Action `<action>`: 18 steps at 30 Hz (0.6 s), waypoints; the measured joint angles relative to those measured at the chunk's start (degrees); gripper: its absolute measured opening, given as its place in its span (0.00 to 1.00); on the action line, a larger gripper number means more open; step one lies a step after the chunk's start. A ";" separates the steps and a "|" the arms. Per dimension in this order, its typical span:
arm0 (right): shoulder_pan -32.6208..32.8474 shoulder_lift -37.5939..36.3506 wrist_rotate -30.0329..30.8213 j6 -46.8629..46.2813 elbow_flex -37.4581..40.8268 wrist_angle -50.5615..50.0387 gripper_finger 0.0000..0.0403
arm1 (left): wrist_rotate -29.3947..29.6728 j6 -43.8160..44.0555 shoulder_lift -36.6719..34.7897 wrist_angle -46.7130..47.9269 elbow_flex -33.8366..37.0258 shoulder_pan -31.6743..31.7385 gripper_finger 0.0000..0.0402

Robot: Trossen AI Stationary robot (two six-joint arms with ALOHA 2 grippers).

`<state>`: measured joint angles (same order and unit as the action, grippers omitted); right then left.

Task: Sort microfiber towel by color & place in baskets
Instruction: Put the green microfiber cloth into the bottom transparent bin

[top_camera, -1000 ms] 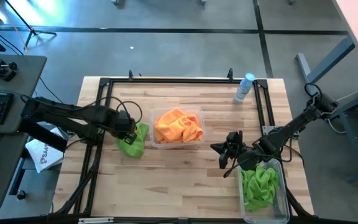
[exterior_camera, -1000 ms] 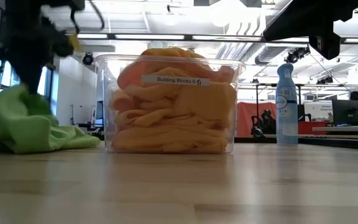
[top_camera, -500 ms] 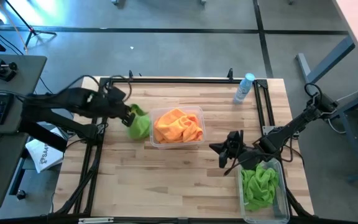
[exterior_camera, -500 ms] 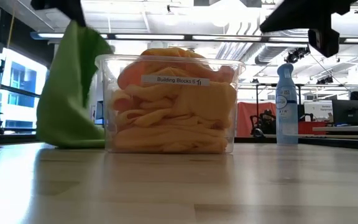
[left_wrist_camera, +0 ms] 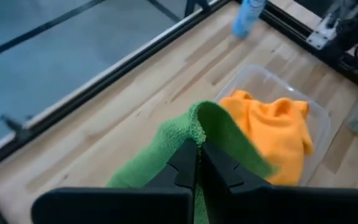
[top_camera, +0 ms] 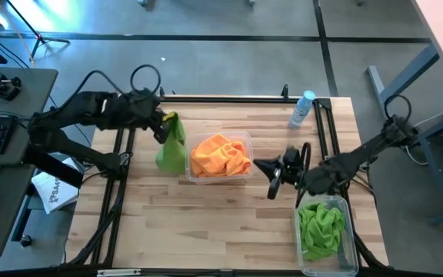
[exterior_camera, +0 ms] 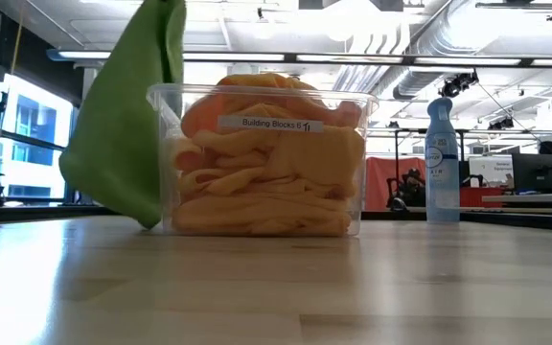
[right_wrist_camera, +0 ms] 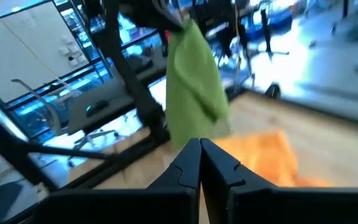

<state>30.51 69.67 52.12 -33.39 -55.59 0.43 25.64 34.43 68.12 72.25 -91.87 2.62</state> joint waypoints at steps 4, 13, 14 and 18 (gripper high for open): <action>-2.94 0.00 -0.31 8.33 -7.55 -4.69 0.00 | -2.43 -6.11 5.56 -0.58 -6.79 1.90 0.00; -10.97 0.36 -8.13 18.21 -16.41 -8.86 0.00 | -6.72 -16.76 17.91 -0.61 -28.05 3.05 0.00; -11.79 0.76 -9.02 19.12 -17.06 -8.86 0.00 | -7.48 -17.40 19.17 -0.64 -30.14 3.05 0.00; -14.85 3.30 -10.86 20.62 -20.73 -8.88 0.03 | -11.35 -19.70 23.31 -0.64 -36.05 2.77 0.00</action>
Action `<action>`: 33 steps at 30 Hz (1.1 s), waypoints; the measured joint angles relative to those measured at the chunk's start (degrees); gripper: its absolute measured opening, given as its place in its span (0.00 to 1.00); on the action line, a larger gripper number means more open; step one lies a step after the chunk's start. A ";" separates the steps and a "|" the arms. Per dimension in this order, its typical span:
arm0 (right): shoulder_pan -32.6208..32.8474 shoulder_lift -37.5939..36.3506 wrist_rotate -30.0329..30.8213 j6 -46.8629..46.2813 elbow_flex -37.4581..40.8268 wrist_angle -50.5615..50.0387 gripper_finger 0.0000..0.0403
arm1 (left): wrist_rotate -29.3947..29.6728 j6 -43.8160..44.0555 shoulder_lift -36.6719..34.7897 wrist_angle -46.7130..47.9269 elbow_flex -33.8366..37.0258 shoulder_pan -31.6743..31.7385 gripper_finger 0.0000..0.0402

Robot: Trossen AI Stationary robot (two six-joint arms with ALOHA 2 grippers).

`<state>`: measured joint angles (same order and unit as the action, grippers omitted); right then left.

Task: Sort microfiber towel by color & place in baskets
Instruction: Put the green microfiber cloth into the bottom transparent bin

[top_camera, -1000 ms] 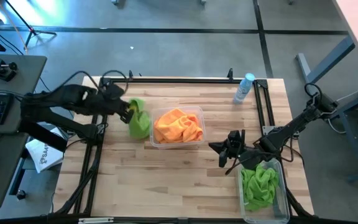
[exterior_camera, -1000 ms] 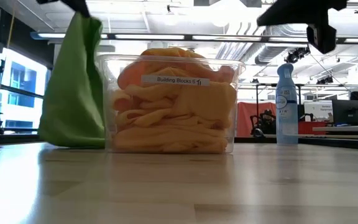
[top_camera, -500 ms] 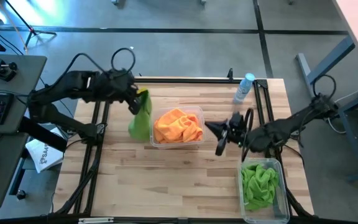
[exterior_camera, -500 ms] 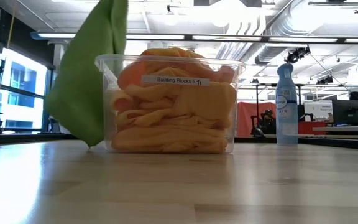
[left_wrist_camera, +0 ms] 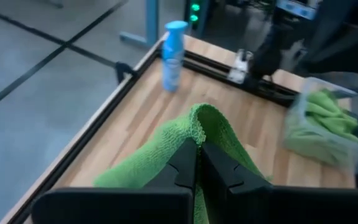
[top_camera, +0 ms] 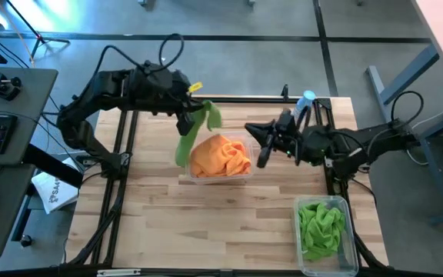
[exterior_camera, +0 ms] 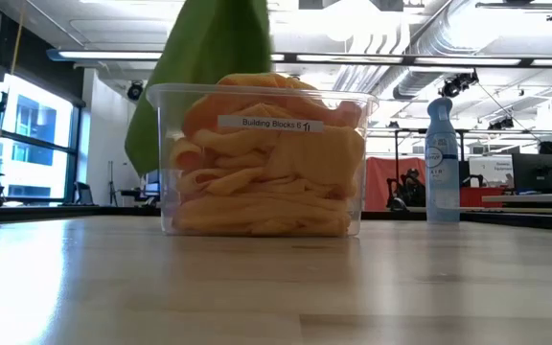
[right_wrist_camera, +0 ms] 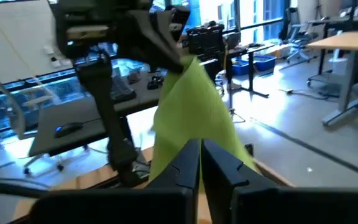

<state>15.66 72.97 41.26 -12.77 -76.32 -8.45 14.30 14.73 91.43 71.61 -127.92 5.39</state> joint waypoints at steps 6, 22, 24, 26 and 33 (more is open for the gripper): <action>-2.30 5.81 -2.61 6.64 -7.11 -0.74 0.14 | -3.26 -1.43 4.09 0.00 -2.70 -1.05 0.00; -5.18 14.81 -7.52 12.79 -22.55 -20.50 0.54 | -11.16 -1.42 6.03 -5.84 -2.71 -3.84 0.00; -5.32 14.81 -7.62 13.24 -22.55 -20.49 0.57 | -12.39 -1.41 5.91 -7.08 -2.71 -3.98 0.00; -5.57 14.81 -8.74 13.26 -22.55 -20.27 0.58 | -13.64 -1.42 5.88 -9.39 -2.71 -3.98 0.00; -6.70 14.83 -15.42 13.00 -22.57 -19.02 0.58 | -15.99 -1.43 5.80 -14.26 -2.71 -3.98 0.00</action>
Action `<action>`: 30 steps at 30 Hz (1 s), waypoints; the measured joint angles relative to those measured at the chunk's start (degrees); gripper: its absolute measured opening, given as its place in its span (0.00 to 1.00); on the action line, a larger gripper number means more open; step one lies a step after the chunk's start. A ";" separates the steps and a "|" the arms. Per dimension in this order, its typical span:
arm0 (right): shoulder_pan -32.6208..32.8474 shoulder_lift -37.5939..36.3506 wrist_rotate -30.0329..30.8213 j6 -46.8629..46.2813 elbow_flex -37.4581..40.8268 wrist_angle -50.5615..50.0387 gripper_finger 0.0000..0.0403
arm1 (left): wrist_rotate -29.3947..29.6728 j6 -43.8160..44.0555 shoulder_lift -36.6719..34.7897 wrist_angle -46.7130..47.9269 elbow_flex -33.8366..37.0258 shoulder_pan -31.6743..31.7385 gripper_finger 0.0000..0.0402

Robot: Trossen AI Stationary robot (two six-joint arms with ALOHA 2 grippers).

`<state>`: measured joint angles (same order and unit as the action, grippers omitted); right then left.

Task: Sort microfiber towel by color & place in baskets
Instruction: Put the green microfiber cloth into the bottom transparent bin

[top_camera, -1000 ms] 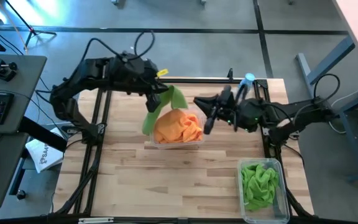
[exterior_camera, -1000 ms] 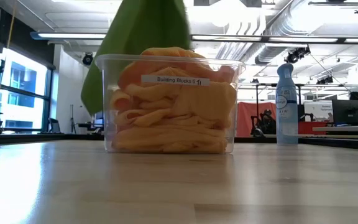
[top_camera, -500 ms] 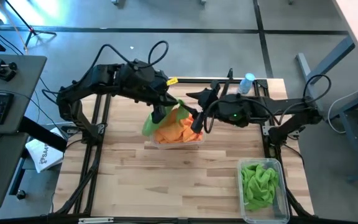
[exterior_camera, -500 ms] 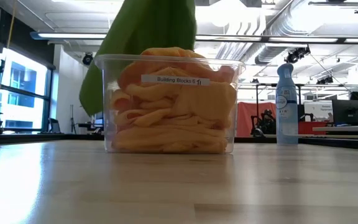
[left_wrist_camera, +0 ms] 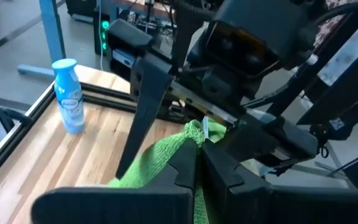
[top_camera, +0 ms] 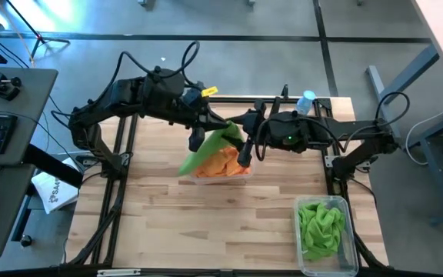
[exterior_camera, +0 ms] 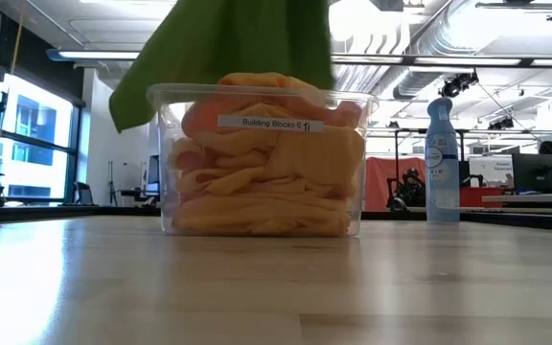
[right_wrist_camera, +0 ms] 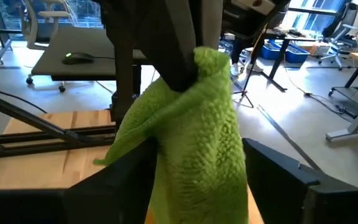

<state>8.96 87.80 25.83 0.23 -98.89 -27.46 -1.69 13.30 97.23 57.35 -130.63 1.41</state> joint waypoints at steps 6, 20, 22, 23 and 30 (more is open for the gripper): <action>0.01 0.01 0.05 0.12 0.00 -0.12 0.32 | 0.00 -0.78 0.00 -0.14 0.00 0.07 0.00; 0.01 -0.09 1.13 -4.67 0.00 -6.43 0.06 | -0.06 -3.93 0.52 0.27 0.02 -0.37 0.12; 0.01 -0.10 1.13 -5.31 0.00 -6.85 0.02 | -0.63 -4.10 0.80 1.86 0.11 -0.45 0.17; 0.01 -0.10 1.13 -5.35 0.00 -7.04 0.01 | -0.52 -4.52 1.13 2.31 0.11 -0.48 0.21; 0.28 -0.32 1.06 -8.53 -0.64 -10.78 0.01 | 4.86 -5.06 0.84 7.44 0.09 1.80 0.35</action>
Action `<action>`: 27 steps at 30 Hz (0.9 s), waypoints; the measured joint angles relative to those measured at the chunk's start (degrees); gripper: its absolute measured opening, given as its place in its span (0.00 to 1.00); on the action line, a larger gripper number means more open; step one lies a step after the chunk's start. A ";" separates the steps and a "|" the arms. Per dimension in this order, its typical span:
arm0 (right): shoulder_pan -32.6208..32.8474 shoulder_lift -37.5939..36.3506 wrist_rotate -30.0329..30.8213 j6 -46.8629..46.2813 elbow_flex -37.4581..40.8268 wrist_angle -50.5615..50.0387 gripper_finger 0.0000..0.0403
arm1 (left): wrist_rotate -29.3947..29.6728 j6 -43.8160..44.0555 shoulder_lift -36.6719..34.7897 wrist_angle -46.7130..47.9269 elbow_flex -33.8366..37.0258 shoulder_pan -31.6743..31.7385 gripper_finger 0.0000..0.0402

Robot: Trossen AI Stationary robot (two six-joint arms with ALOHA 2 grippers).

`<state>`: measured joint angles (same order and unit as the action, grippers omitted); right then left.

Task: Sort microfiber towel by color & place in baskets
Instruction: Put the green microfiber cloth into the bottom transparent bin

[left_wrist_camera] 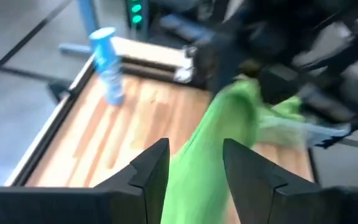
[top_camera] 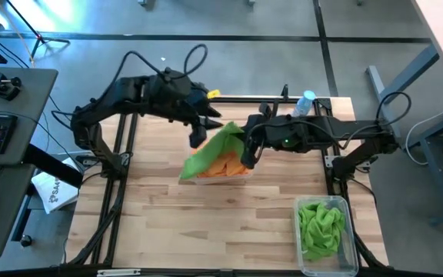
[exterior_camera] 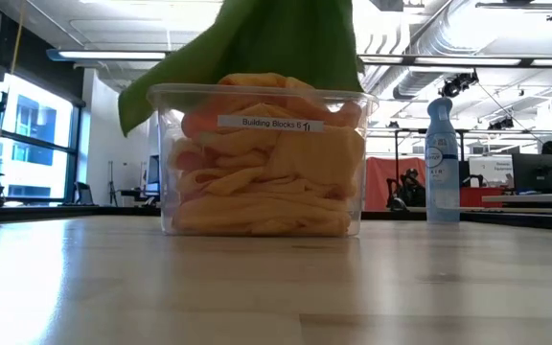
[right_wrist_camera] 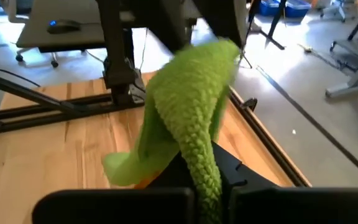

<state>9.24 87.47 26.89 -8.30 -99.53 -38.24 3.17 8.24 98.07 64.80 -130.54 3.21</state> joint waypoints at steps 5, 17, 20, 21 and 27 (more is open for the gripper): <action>1.46 -0.19 4.79 -4.38 -4.67 -8.89 0.01 | 1.11 0.05 -3.27 5.47 0.00 2.21 0.35; 15.52 -0.25 20.53 -12.55 -23.02 -23.38 0.00 | 10.01 -2.52 -11.41 14.74 7.80 1.37 0.33; 20.67 -0.25 24.87 -14.63 -27.20 -26.52 0.00 | 10.67 -2.48 -14.95 12.37 15.04 1.37 0.33; 22.55 -0.25 26.32 -15.45 -28.37 -27.58 0.00 | 10.97 -2.30 -16.34 11.11 17.82 1.37 0.33; 33.76 -0.26 31.68 -23.27 -35.26 -37.42 0.00 | 11.07 0.70 -26.05 2.55 35.47 1.72 0.33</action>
<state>43.00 87.21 58.57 -31.57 -134.79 -75.67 14.24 8.94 72.02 67.34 -95.07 4.93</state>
